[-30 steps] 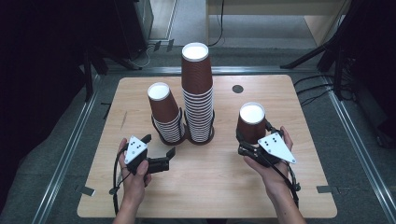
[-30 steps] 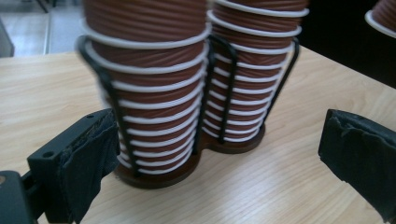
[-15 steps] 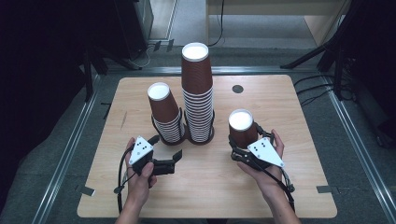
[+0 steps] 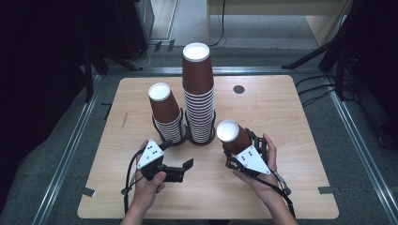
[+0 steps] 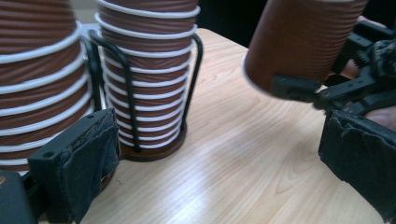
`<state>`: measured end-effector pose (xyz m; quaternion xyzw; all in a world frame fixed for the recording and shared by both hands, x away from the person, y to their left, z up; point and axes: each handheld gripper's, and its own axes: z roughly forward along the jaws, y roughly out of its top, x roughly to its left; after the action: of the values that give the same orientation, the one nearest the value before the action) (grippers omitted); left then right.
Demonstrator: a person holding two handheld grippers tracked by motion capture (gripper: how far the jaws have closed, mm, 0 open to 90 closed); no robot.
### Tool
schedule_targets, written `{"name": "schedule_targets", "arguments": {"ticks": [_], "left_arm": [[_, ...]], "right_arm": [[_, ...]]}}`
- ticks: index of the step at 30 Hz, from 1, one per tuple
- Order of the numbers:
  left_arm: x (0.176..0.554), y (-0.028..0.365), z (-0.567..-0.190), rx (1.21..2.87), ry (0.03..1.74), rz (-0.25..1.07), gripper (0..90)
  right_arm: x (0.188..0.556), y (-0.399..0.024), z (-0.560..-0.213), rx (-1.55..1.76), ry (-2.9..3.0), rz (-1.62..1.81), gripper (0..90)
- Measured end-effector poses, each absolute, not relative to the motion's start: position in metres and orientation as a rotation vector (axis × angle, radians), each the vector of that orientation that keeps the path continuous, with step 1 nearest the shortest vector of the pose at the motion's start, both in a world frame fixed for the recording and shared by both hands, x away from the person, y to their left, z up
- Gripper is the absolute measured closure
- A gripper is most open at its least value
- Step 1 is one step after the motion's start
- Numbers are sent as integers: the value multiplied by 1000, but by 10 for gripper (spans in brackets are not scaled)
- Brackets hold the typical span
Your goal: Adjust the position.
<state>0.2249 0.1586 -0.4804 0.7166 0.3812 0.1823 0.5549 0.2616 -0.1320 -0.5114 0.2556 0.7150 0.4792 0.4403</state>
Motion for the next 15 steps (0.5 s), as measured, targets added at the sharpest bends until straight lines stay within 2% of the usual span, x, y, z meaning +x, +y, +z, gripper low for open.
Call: {"name": "schedule_targets", "arguments": {"ticks": [15], "left_arm": [[219,146,-475,1684,833,375,0]], "right_arm": [[252,-114,-519,417,1814,1101,119]]}}
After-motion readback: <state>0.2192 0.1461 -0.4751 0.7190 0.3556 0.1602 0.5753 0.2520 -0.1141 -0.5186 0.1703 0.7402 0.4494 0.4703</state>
